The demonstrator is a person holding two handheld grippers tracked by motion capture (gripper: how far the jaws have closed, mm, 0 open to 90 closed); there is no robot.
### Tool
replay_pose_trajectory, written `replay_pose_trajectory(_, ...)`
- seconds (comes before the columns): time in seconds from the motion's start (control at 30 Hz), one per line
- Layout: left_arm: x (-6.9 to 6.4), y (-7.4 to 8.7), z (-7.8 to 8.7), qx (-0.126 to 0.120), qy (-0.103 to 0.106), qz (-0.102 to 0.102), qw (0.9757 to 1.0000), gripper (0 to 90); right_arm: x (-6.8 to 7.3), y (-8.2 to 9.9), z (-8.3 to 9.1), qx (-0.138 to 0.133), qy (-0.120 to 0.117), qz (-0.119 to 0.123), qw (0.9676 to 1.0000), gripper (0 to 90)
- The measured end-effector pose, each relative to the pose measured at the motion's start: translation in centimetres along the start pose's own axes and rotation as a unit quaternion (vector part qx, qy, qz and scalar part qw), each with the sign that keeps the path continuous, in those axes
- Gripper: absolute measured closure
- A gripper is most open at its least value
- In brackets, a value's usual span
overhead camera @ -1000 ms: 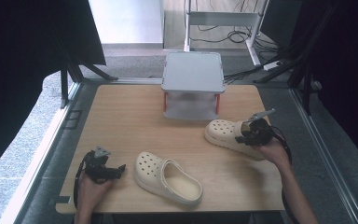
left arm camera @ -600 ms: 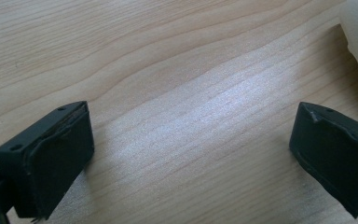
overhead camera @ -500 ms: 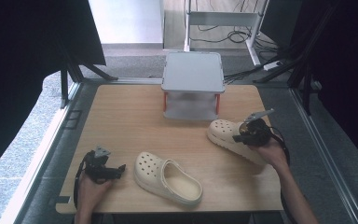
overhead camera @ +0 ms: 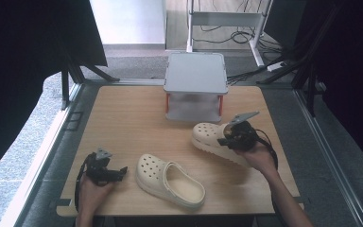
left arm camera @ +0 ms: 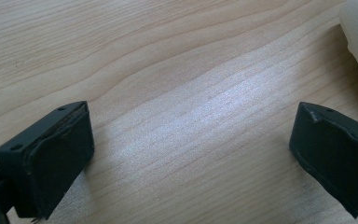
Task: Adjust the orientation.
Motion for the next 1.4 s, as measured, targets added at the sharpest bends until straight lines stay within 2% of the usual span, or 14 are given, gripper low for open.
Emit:
replay_pose_trajectory(0.03,0.0,0.0,0.0,0.0,0.0,0.0,1.0,0.0,0.0,0.0,0.0,0.0,0.0,0.0,1.0,77.1)
replay_pose_trajectory(0.07,0.0,0.0,0.0,0.0,0.0,0.0,1.0,0.0,0.8,-0.6,-0.7,-0.001,-0.007,0.003,1.0,77.1)
replay_pose_trajectory(0.27,0.0,0.0,0.0,0.0,0.0,0.0,1.0,0.0,3.3,-2.1,-3.3,0.002,-0.022,0.014,0.9997,77.1)
replay_pose_trajectory(0.33,0.0,0.0,0.0,0.0,0.0,0.0,1.0,0.0,3.7,-2.3,-3.8,0.002,-0.023,0.016,0.9996,77.1)
replay_pose_trajectory(0.4,0.0,0.0,0.0,0.0,0.0,0.0,1.0,0.0,4.9,-2.8,-5.2,0.003,-0.027,0.022,0.9994,77.1)
replay_pose_trajectory(0.43,0.0,0.0,0.0,0.0,0.0,0.0,1.0,0.0,4.9,-2.8,-5.2,0.003,-0.027,0.022,0.9994,77.1)
replay_pose_trajectory(0.47,0.0,0.0,0.0,0.0,0.0,0.0,1.0,0.0,5.6,-3.0,-6.1,0.004,-0.032,0.024,0.9992,77.1)
replay_pose_trajectory(0.53,0.0,0.0,0.0,0.001,0.0,0.0,1.0,0.0,6.2,-3.0,-6.9,0.005,-0.037,0.022,0.999,77.0)
replay_pose_trajectory(0.7,0.0,0.0,0.0,0.001,0.001,0.001,1.0,0.0,7.6,-2.8,-8.2,0.002,-0.049,0.033,0.9982,77.0)
replay_pose_trajectory(0.9,0.0,0.0,0.0,0.001,0.001,0.002,1.0,0.0,8.4,-2.7,-8.8,-0.008,-0.055,0.031,0.9979,77.1)
replay_pose_trajectory(1.17,0.0,0.0,0.0,0.001,0.001,0.002,1.0,0.0,9.2,-2.5,-9.8,-0.015,-0.079,0.022,0.9965,77.4)
replay_pose_trajectory(1.4,-0.1,0.0,0.0,0.0,0.0,0.001,1.0,0.1,8.7,-1.4,-9.9,-0.005,-0.104,0.01,0.9945,75.6)
Point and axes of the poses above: each handheld gripper's, and its own axes: z roughly backward along the jaws, y roughly out of its underside, x roughly to its left, the point moved 4 cm from there along -z, roughly forward along the jaws, and after that the axes turned 7 degrees about -y, right-handed, at the moved point
